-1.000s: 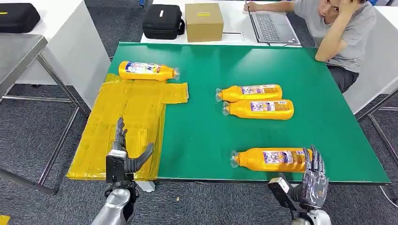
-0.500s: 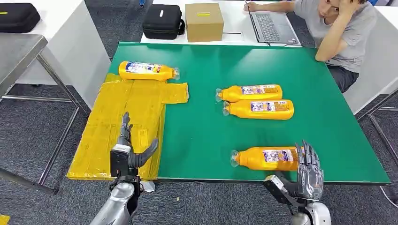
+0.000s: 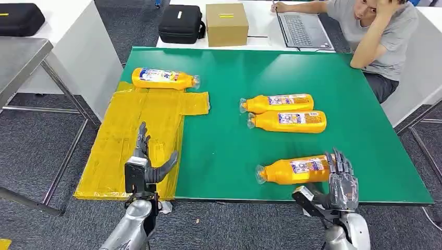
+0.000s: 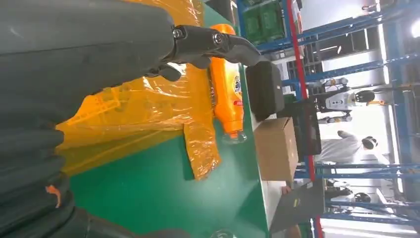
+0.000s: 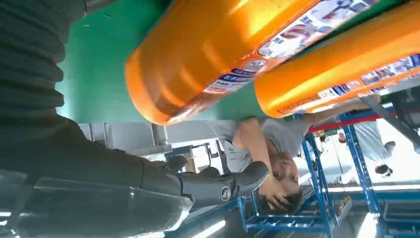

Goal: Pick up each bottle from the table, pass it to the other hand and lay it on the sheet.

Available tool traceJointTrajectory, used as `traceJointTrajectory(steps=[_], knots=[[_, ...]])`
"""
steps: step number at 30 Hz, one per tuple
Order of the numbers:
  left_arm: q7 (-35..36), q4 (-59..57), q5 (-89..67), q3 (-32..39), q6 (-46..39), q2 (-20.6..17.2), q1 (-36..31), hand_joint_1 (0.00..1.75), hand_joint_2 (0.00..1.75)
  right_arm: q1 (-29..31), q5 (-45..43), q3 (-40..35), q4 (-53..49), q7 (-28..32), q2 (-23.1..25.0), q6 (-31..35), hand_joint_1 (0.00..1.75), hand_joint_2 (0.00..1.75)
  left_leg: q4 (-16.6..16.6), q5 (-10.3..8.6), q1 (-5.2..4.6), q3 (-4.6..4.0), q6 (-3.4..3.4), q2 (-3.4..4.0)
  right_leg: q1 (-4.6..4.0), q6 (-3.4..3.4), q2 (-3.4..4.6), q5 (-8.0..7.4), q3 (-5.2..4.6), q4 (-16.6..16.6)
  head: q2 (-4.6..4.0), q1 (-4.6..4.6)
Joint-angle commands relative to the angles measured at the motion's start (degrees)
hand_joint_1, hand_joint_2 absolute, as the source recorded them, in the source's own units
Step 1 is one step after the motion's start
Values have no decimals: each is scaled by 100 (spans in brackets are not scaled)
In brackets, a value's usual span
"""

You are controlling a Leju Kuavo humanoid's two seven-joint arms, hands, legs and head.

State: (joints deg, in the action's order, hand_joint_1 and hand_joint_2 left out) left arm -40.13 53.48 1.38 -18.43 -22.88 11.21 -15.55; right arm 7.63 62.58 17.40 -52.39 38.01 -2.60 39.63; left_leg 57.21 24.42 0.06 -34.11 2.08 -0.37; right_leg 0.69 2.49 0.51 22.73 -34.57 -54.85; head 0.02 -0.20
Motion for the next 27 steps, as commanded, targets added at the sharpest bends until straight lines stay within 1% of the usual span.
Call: traceJointTrajectory(steps=[1, 4, 6, 8, 9, 11, 12, 14, 15, 17, 18, 20, 24, 26, 27], knots=[[13, -381, 75, -134, -42, -58, -253, 0, 175, 477, -50, -418, 1038, -141, -277, 37, 0, 175, -2, 12, 1, 29, -10, 9, -2, -9, 2, 11, 25, 0, -2, 0], [13, -309, 85, -142, -63, -96, -173, 0, 175, 550, -73, -644, 1280, -276, -358, -103, 0, 175, -4, 5, 2, 13, -6, 10, -3, -5, 6, 1, 11, 4, 0, 0], [13, -309, 85, -142, -63, -96, -173, 0, 175, 550, -73, -644, 1280, -276, -358, -103, 0, 175, -4, 10, 2, 23, -9, 12, -3, -8, 5, 7, 20, 3, -2, 0], [13, -309, 85, -142, -63, -96, -173, 0, 175, 550, -73, -644, 1280, -276, -358, -103, 0, 175, -3, 4, 1, 8, -5, 7, -2, -4, 3, 2, 9, 3, 0, 0], [13, -309, 85, -142, -63, -96, -173, 0, 175, 550, -73, -644, 1280, -276, -358, -103, 0, 175, -4, 9, 0, 20, -9, 8, -2, -7, 2, 8, 19, 1, 0, 0], [13, -309, 85, -142, -63, -96, -173, 0, 175, 550, -73, -644, 1280, -276, -358, -103, 0, 175, -4, 6, 1, 12, -6, 8, -2, -5, 4, 3, 12, 3, 0, 0], [13, -309, 85, -142, -63, -96, -173, 0, 175, 550, -73, -644, 1280, -276, -358, -103, 0, 175, -2, 11, 2, 22, -9, 10, -3, -8, 4, 8, 21, 2, 0, 0], [13, -309, 85, -142, -63, -96, -173, 0, 175, 550, -73, -644, 1280, -276, -358, -103, 0, 175, -3, 4, 2, 10, -5, 7, -3, -5, 3, 2, 10, 3, 0, 2], [13, -300, 90, -147, -58, -102, -161, 0, 175, 547, -90, -663, 1306, -271, -368, -134, 0, 175, -5, 8, 0, 22, -8, 8, -1, -7, 2, 7, 20, 2, 0, 0], [13, -312, 88, -154, -47, -106, -147, 0, 175, 583, -87, -740, 1385, -312, -417, -207, 0, 175, -4, 3, 0, 9, -5, 6, -1, -4, 2, 2, 9, 2, 0, 0], [13, -311, 83, -155, -43, -109, -131, 0, 175, 589, -84, -792, 1435, -362, -434, -215, 0, 175, -3, 9, 1, 21, -9, 10, -2, -8, 4, 7, 20, 1, 0, 0], [13, -295, 68, -162, -64, -112, -106, 0, 175, 582, -81, -837, 1463, -378, -453, -237, 0, 175, -5, 5, 2, 13, -6, 7, -3, -5, 4, 2, 14, 4, 0, 0], [13, -250, 33, -176, -31, -107, -88, 0, 175, 584, 76, -1213, 1421, -699, -573, -523, 0, 175, -5, 9, 1, 25, -9, 13, -2, -8, 4, 6, 21, 2, -2, 0], [13, -251, 30, -184, -19, -102, -89, 0, 175, 605, 170, -1358, 1377, -814, -617, -571, 0, 175, -2, 4, 1, 16, -6, 11, -3, -5, 6, 1, 11, 2, 0, 0], [13, -244, 26, -190, -14, -98, -88, 0, 175, 617, 225, -1442, 1355, -873, -646, -594, 0, 175, -2, 8, 2, 24, -9, 14, -3, -8, 7, 3, 18, 1, 0, 0]])
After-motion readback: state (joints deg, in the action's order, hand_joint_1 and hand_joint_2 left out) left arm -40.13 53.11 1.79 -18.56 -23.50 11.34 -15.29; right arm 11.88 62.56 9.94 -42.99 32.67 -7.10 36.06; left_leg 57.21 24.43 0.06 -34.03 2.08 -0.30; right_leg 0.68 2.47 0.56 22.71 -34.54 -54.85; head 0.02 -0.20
